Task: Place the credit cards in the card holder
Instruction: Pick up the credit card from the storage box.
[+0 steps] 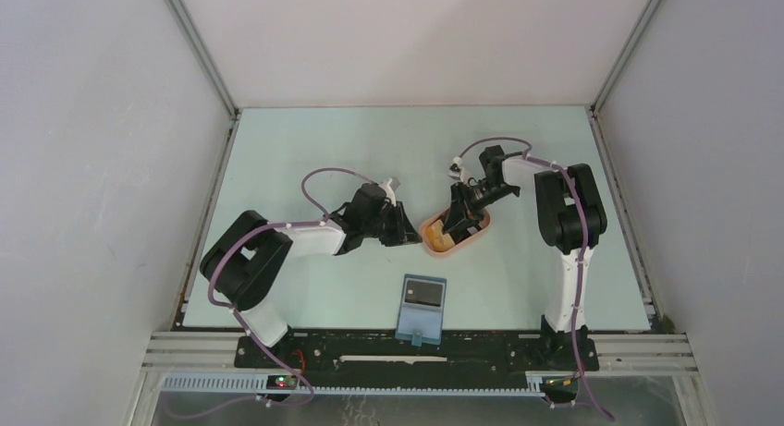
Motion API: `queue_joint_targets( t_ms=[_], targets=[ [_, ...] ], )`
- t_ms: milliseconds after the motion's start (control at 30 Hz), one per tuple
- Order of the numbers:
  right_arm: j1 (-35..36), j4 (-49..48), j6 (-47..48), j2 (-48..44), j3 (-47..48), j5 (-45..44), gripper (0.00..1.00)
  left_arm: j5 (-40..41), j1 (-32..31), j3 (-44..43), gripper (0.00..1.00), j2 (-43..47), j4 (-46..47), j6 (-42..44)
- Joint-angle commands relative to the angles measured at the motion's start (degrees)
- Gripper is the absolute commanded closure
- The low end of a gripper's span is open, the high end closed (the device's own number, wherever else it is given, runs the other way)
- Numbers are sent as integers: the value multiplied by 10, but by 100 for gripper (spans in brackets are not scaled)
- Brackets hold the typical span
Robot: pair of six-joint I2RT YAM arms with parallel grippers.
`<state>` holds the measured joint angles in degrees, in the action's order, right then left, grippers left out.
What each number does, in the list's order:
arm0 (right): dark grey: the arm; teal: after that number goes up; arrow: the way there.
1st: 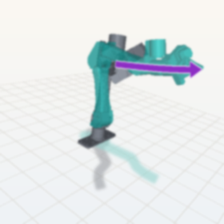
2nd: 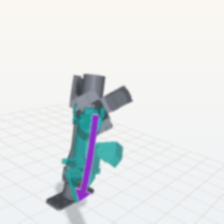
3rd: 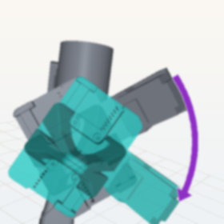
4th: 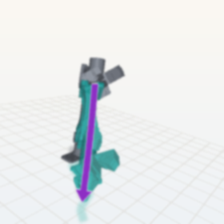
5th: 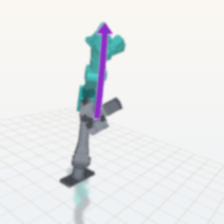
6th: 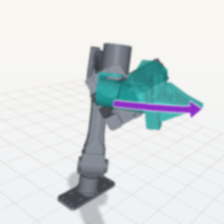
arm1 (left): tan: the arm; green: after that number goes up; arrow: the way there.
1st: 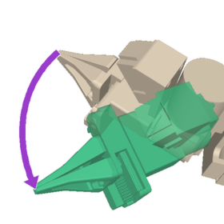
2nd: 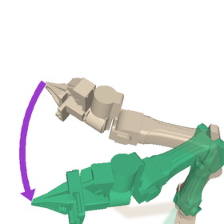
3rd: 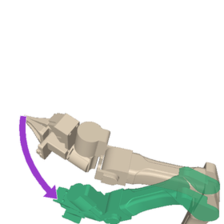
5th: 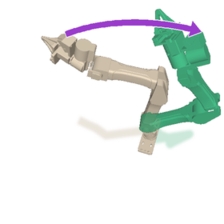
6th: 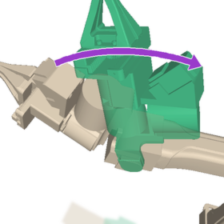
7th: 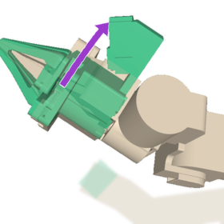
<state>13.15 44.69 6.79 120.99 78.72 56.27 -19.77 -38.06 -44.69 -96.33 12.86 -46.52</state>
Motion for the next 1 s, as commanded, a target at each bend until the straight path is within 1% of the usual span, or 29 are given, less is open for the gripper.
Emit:
queue_joint_targets(
  t_ms=[0, 167, 267, 433, 500, 733, 867, 933, 967],
  targets=[
    [-11, 12, 6, -24, 19, 14, 69, -6, 3, 9, 81, 4, 9, 7],
    [-18, 14, 7, -25, 19, 12, 74, -4, 3, 11, 81, 9, 6, 9],
    [-21, 15, 7, -25, 19, 11, 82, -2, 3, 12, 81, 13, 3, 11],
    [-26, 15, 8, -28, 19, 6, 85, 2, 4, 9, 81, 18, -6, 15],
    [-28, 16, 9, -30, 18, 4, 88, 4, 4, 9, 81, 22, -10, 17],
    [-40, 18, 17, -48, 18, -19, 100, 27, 4, 21, 81, 64, -27, 33],
    [-45, 20, 26, -71, 17, -36, 100, 35, 2, 48, 81, 114, -30, 42],
    [-47, 21, 34, -86, 17, -50, 100, 32, -2, 64, 78, 140, -32, 47],
    [-48, 23, 38, -94, 17, -56, 100, 31, -6, 72, 75, 155, -35, 50]
  ],
)
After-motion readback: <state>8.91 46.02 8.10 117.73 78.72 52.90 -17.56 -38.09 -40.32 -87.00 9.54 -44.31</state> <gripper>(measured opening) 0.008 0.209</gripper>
